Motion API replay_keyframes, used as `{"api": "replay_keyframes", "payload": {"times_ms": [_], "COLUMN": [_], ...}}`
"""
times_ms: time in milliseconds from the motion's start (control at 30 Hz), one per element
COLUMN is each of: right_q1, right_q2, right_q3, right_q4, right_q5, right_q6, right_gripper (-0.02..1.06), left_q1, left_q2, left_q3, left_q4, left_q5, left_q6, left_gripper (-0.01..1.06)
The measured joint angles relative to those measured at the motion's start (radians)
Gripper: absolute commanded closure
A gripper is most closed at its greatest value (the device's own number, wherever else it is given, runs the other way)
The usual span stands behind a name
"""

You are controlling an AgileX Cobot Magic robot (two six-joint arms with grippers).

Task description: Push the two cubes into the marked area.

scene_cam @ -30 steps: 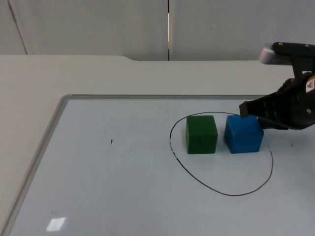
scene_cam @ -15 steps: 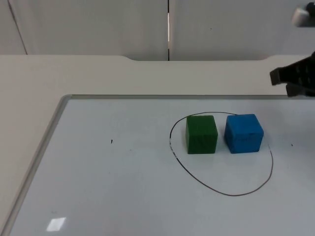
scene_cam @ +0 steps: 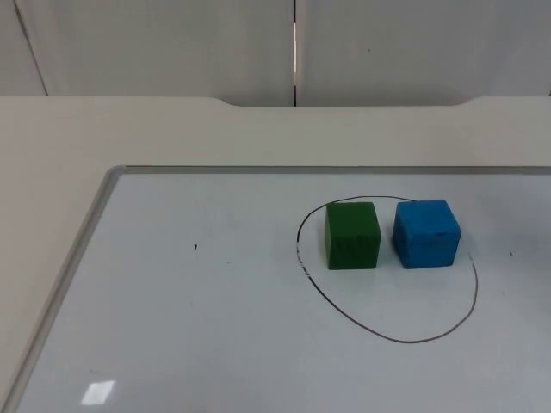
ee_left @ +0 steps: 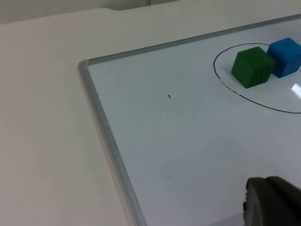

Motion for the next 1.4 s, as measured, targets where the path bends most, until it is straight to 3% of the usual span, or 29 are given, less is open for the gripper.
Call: {"api": "replay_keyframes", "payload": {"times_ms": [333, 733, 1400], "right_q1": [0.0, 0.0, 0.0], "right_q2": [-0.233, -0.543, -0.941], "right_q3": [0.047, 0.228, 0.332], "right_q4": [0.0, 0.0, 0.0], "right_q5": [0.086, 0.176, 0.547], "right_q6": [-0.008, -0.008, -0.008], "right_gripper": [1.05, 1.05, 1.05], "left_q1": [0.0, 0.0, 0.0], "left_q2": [0.0, 0.0, 0.0], "left_q3": [0.0, 0.0, 0.0], "left_q4": [0.0, 0.0, 0.0], "left_q5": [0.0, 0.0, -0.001], "left_q6": [0.0, 0.0, 0.0], "left_gripper": [1.05, 1.05, 1.05]}}
